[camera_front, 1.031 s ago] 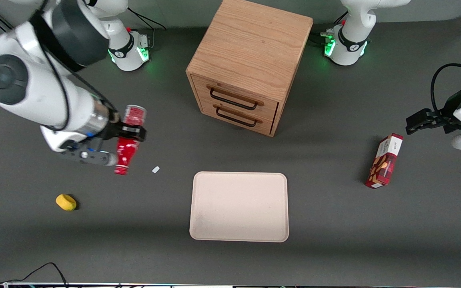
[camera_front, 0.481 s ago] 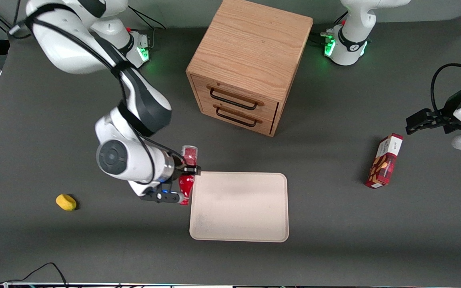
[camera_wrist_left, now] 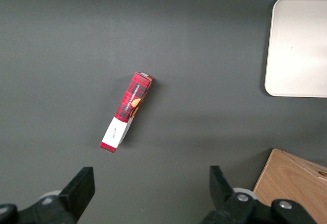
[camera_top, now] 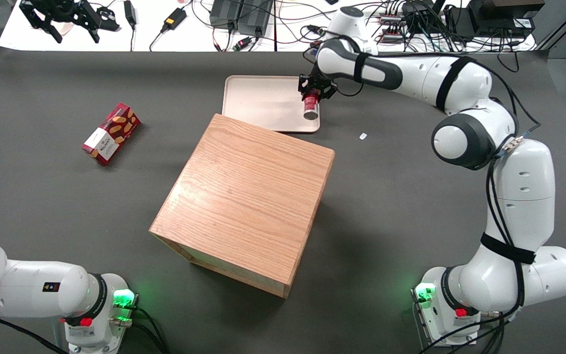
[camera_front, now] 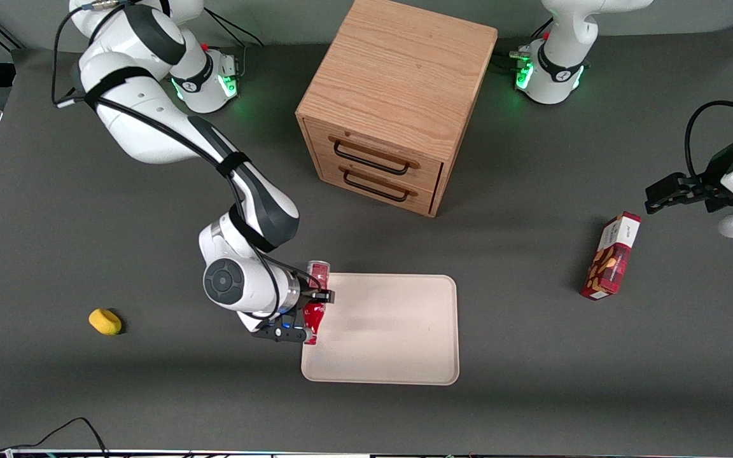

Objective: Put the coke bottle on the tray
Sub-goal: 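Carry the bottle over the cream tray and lower it, then set the bottle down on the tray and open the right gripper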

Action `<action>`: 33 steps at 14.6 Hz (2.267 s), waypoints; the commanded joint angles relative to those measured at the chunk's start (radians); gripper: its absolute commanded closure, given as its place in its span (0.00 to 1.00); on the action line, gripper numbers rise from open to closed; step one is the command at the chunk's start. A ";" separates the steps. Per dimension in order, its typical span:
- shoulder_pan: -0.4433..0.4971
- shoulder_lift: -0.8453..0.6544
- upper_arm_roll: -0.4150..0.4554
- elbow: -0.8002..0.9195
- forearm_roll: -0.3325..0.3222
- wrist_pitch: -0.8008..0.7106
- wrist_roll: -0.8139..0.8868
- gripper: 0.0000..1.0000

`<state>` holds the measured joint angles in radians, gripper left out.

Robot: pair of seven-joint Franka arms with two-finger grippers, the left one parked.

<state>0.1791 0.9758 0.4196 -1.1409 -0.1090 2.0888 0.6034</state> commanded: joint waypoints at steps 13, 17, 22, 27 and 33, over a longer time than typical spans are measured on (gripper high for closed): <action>0.019 0.115 -0.002 0.041 -0.104 0.096 -0.007 1.00; 0.020 0.115 -0.002 0.041 -0.107 0.108 -0.007 0.00; 0.020 0.113 -0.002 0.041 -0.107 0.108 -0.005 0.00; 0.019 0.112 -0.002 0.040 -0.115 0.108 -0.005 0.00; 0.017 0.077 0.008 0.041 -0.112 0.100 -0.004 0.00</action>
<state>0.1935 1.0751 0.4175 -1.1176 -0.2022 2.1985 0.6034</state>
